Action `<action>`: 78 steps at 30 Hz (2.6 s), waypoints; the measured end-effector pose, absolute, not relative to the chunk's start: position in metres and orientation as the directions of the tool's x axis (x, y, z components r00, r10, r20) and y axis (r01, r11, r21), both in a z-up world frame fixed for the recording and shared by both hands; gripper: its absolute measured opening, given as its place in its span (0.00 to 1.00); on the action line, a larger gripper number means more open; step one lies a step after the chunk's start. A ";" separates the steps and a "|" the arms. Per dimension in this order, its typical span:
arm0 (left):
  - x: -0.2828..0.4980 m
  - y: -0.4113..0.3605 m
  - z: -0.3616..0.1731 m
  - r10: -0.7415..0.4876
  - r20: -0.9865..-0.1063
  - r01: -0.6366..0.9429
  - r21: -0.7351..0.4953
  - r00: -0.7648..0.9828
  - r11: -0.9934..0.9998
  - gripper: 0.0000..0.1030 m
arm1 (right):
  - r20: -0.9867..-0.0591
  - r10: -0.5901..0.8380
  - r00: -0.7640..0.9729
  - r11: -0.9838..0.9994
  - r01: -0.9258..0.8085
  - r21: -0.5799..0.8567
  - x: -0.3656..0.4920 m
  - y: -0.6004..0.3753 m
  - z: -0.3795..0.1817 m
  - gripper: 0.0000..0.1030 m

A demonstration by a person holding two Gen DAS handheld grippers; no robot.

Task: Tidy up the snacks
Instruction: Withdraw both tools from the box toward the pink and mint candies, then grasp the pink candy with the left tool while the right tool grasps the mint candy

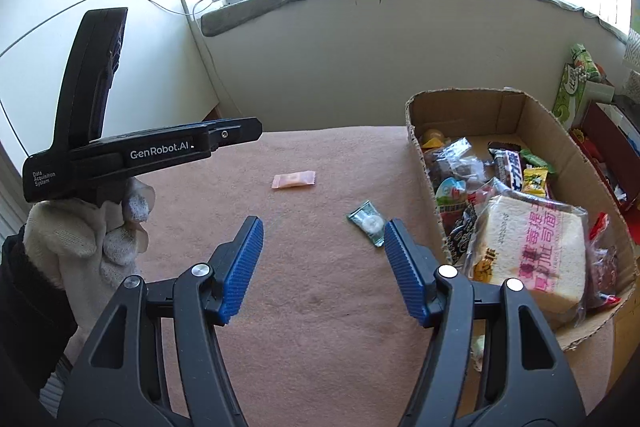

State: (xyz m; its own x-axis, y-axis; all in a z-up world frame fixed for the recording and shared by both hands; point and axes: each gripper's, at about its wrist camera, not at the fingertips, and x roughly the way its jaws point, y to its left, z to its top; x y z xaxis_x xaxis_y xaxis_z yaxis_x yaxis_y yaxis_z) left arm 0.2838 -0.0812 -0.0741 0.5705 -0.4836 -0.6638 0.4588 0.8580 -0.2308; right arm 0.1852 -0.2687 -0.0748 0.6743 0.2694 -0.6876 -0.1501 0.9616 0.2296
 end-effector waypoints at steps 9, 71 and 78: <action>0.304 -0.060 -0.096 -0.518 -0.676 0.463 -0.284 0.525 0.840 0.32 | -0.750 0.203 0.629 0.978 -0.089 0.190 0.233 -0.250 -0.105 0.64; 0.297 -0.123 -0.134 -0.421 -0.794 0.629 -0.063 0.439 0.775 0.20 | -0.844 0.092 0.529 0.992 -0.124 0.031 0.207 -0.239 -0.139 0.33; 0.298 -0.129 -0.135 -0.409 -0.789 0.618 -0.047 0.459 0.785 0.23 | -0.838 0.094 0.538 0.991 -0.127 0.030 0.208 -0.236 -0.141 0.23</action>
